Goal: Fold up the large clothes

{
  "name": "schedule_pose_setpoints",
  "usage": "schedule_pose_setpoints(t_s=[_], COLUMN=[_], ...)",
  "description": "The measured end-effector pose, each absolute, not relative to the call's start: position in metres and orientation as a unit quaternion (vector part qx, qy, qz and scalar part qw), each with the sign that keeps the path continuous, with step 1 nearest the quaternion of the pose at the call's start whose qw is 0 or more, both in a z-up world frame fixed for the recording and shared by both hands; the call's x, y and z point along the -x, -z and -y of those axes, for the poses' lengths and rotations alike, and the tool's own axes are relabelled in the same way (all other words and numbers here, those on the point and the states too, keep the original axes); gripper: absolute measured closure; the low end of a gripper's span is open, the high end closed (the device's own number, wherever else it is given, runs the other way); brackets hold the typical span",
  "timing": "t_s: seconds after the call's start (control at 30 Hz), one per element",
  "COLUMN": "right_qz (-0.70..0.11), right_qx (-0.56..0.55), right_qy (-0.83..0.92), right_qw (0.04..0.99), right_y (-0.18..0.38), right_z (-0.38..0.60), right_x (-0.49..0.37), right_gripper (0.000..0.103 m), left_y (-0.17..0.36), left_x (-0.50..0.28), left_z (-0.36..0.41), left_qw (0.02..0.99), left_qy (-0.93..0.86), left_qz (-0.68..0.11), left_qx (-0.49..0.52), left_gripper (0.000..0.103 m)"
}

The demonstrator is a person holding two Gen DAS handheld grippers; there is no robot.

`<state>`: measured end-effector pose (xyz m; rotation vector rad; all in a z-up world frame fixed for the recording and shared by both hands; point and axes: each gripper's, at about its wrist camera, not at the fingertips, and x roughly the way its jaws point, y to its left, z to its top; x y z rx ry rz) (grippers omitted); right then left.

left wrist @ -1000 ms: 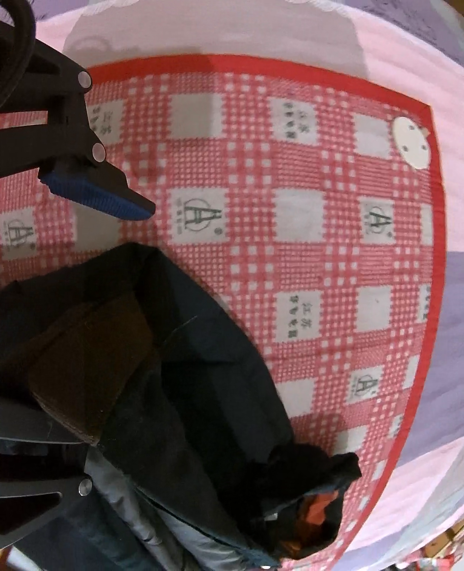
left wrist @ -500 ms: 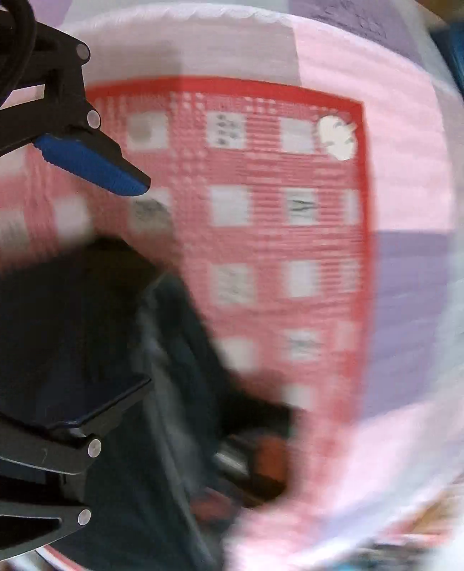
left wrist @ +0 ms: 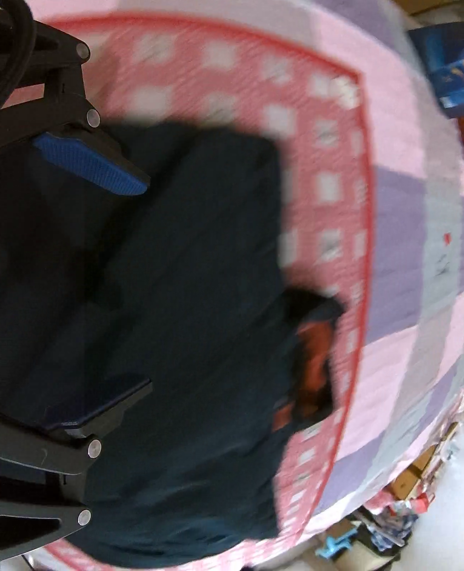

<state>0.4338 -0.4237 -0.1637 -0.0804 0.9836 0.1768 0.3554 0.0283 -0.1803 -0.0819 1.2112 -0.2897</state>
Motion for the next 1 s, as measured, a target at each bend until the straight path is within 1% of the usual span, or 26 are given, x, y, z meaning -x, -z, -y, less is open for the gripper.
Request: schedule_pose_setpoints(t_s=[0.13, 0.2, 0.3, 0.4, 0.57, 0.67, 0.7, 0.73, 0.77, 0.8, 0.83, 0.9, 1.0], right_qz=[-0.486, -0.498, -0.513, -0.535, -0.569, -0.600, -0.598, -0.594, -0.594, -0.591, -0.586, -0.573, -0.522], right_qx=[0.060, 0.068, 0.091, 0.113, 0.131, 0.144, 0.145, 0.141, 0.140, 0.148, 0.161, 0.173, 0.194], right_qy=[-0.145, -0.172, -0.208, -0.233, -0.256, -0.292, -0.301, -0.317, -0.321, -0.317, -0.311, -0.305, -0.270], right_qw=[0.860, 0.848, 0.828, 0.804, 0.770, 0.731, 0.729, 0.726, 0.724, 0.727, 0.731, 0.741, 0.786], right_y=[0.179, 0.187, 0.202, 0.222, 0.250, 0.268, 0.268, 0.267, 0.267, 0.267, 0.268, 0.264, 0.243], right_z=[0.377, 0.357, 0.327, 0.304, 0.285, 0.277, 0.276, 0.276, 0.275, 0.274, 0.273, 0.270, 0.267], right_x=[-0.456, -0.471, -0.496, -0.521, -0.541, -0.540, -0.537, -0.534, -0.533, -0.531, -0.529, -0.525, -0.511], right_gripper=[0.021, 0.021, 0.021, 0.021, 0.021, 0.023, 0.037, 0.057, 0.066, 0.089, 0.099, 0.101, 0.102], left_y=[0.220, 0.233, 0.233, 0.234, 0.238, 0.239, 0.240, 0.240, 0.240, 0.241, 0.242, 0.242, 0.238], left_x=[-0.318, -0.304, -0.299, -0.297, -0.289, -0.288, -0.288, -0.288, -0.288, -0.287, -0.287, -0.287, -0.287], left_z=[0.002, 0.011, 0.011, 0.014, 0.016, 0.016, 0.015, 0.014, 0.014, 0.014, 0.014, 0.014, 0.012], left_qw=[0.808, 0.820, 0.832, 0.832, 0.838, 0.840, 0.841, 0.841, 0.842, 0.843, 0.843, 0.844, 0.841], left_qy=[0.103, 0.078, 0.056, 0.054, 0.059, 0.064, 0.066, 0.066, 0.067, 0.067, 0.068, 0.067, 0.068], left_qz=[-0.580, -0.567, -0.550, -0.549, -0.540, -0.536, -0.534, -0.534, -0.533, -0.531, -0.530, -0.530, -0.533], left_qx=[0.013, 0.014, 0.042, 0.059, 0.056, 0.052, 0.053, 0.055, 0.058, 0.059, 0.059, 0.059, 0.068], left_gripper=[0.018, 0.016, 0.013, 0.012, 0.010, 0.009, 0.009, 0.008, 0.008, 0.007, 0.007, 0.007, 0.007])
